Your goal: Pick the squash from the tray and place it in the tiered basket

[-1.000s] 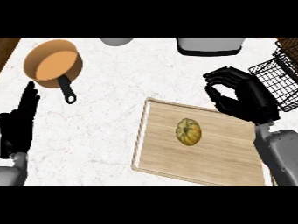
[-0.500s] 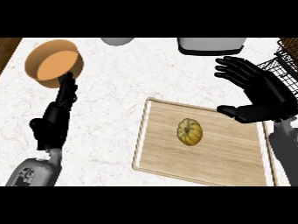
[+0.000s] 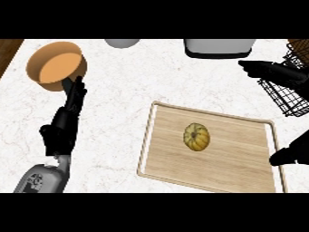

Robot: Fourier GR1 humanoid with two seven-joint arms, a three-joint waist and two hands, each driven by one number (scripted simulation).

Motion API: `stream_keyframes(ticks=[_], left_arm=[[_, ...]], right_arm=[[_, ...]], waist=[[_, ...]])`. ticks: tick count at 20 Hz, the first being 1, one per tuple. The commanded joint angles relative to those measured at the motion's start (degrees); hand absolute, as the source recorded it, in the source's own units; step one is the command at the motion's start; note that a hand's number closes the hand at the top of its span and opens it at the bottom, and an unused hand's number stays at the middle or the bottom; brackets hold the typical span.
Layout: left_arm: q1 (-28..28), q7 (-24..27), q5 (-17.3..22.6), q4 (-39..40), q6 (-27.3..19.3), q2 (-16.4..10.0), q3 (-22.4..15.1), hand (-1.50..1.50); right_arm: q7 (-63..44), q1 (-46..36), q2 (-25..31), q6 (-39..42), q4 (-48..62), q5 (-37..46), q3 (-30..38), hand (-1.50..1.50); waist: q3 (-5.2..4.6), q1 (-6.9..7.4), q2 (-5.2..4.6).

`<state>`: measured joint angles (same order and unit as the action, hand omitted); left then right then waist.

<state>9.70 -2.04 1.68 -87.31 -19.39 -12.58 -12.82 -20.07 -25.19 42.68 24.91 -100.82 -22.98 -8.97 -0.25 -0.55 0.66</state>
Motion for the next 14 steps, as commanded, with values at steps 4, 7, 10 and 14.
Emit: stream_keyframes(ticks=[4, 7, 10, 14], left_arm=[[0.83, 0.35, -0.84, 1.22, -0.46, 1.59, -1.03, 0.00], [3.31, -1.91, -0.90, 1.12, -0.16, 1.29, -0.57, 0.00], [1.08, -0.60, -1.22, -0.74, -0.08, 1.45, -1.22, 0.00], [-0.23, -1.53, -2.56, -1.78, -1.03, 2.58, -2.41, 0.00]], right_arm=[[-13.94, -11.21, 9.68, 8.33, -12.46, 11.88, -11.63, -1.50], [-22.49, -16.37, 8.30, 10.62, -15.29, 14.04, -17.92, -1.50], [-33.29, -19.82, 1.34, 8.94, -16.71, 16.69, -25.83, -1.50], [-42.52, -26.58, -7.11, 10.27, -11.00, 14.90, -30.54, -1.50]], waist=[[-0.19, 1.54, -0.21], [-0.14, 1.88, -0.32], [-0.05, 2.30, -0.27], [0.09, 1.88, -0.40]])
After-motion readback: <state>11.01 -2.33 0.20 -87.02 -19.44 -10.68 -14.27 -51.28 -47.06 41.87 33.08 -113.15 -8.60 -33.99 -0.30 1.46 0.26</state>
